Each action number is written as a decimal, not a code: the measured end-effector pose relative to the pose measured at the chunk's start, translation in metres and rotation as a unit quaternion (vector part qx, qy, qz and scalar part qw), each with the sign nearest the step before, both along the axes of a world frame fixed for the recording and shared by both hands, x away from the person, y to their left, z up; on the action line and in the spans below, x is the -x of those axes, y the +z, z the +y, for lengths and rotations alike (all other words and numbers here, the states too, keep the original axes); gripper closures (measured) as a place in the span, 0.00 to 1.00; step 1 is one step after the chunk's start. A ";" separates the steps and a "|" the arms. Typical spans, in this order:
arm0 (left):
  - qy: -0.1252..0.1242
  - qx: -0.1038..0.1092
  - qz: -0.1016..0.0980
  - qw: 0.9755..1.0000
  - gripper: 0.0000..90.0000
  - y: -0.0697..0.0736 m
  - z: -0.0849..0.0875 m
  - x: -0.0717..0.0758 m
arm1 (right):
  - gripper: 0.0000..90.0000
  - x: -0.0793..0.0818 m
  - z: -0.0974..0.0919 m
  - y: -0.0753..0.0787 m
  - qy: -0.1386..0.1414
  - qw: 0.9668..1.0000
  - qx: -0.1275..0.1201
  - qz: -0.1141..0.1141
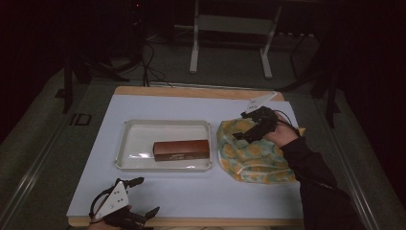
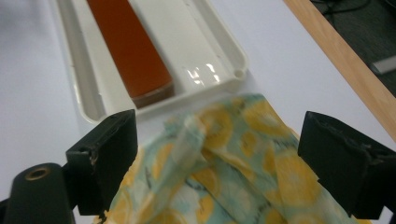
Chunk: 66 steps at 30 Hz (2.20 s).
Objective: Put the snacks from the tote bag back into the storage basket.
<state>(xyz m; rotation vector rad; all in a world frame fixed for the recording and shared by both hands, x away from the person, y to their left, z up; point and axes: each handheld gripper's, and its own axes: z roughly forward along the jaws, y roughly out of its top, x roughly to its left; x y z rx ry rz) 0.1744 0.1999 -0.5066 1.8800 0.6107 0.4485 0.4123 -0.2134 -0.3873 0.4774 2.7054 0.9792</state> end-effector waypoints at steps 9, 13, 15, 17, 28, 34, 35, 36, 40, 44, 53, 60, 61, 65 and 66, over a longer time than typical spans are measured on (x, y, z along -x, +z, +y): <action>0.000 0.001 0.000 1.000 0.00 0.000 0.000 0.000 | 0.13 0.009 -0.021 -0.008 -0.051 0.999 -0.005 -0.010; 0.000 0.001 0.000 1.000 0.00 0.000 0.000 0.000 | 0.13 0.014 -0.029 -0.014 -0.073 0.997 -0.006 -0.017; -0.001 0.000 0.000 1.000 0.00 0.000 0.000 0.000 | 0.13 0.015 -0.032 -0.015 -0.080 0.997 -0.006 -0.019; -0.001 0.001 0.001 1.000 0.00 0.000 0.000 0.000 | 0.14 0.021 -0.040 -0.019 -0.098 0.995 -0.013 -0.019; 0.001 0.002 0.000 1.000 0.00 0.000 0.000 -0.001 | 0.15 0.047 -0.066 -0.038 -0.153 0.987 -0.032 -0.041; 0.001 0.001 0.001 1.000 0.00 0.000 -0.001 -0.001 | 0.14 0.063 -0.081 -0.042 -0.182 0.980 -0.069 -0.050; 0.001 0.001 0.001 1.000 0.00 0.000 -0.001 -0.001 | 0.13 0.066 -0.083 -0.043 -0.181 0.980 -0.068 -0.050; 0.001 0.001 0.000 1.000 0.00 0.000 -0.001 -0.001 | 0.13 0.069 -0.084 -0.044 -0.186 0.979 -0.064 -0.056; 0.002 0.002 0.000 1.000 0.00 0.000 0.000 -0.001 | 0.13 0.080 -0.089 -0.049 -0.198 0.976 -0.070 -0.065; 0.002 0.002 0.002 1.000 0.00 0.000 -0.001 -0.001 | 0.13 0.095 -0.098 -0.060 -0.221 0.967 -0.097 -0.077; 0.000 0.000 0.001 1.000 0.00 0.000 -0.001 -0.001 | 0.13 0.119 -0.107 -0.077 -0.244 0.958 -0.122 -0.091; -0.002 0.000 0.002 1.000 0.00 0.000 -0.001 -0.001 | 0.13 0.135 -0.112 -0.082 -0.264 0.948 -0.129 -0.119; -0.002 0.000 0.002 1.000 0.00 0.000 -0.002 -0.001 | 0.13 0.137 -0.113 -0.082 -0.264 0.948 -0.128 -0.122; -0.002 0.000 0.002 1.000 0.00 0.000 -0.002 -0.001 | 0.13 0.146 -0.114 -0.087 -0.273 0.944 -0.127 -0.134; -0.002 0.000 0.001 1.000 0.00 0.000 -0.002 -0.001 | 0.13 0.149 -0.114 -0.089 -0.274 0.944 -0.131 -0.133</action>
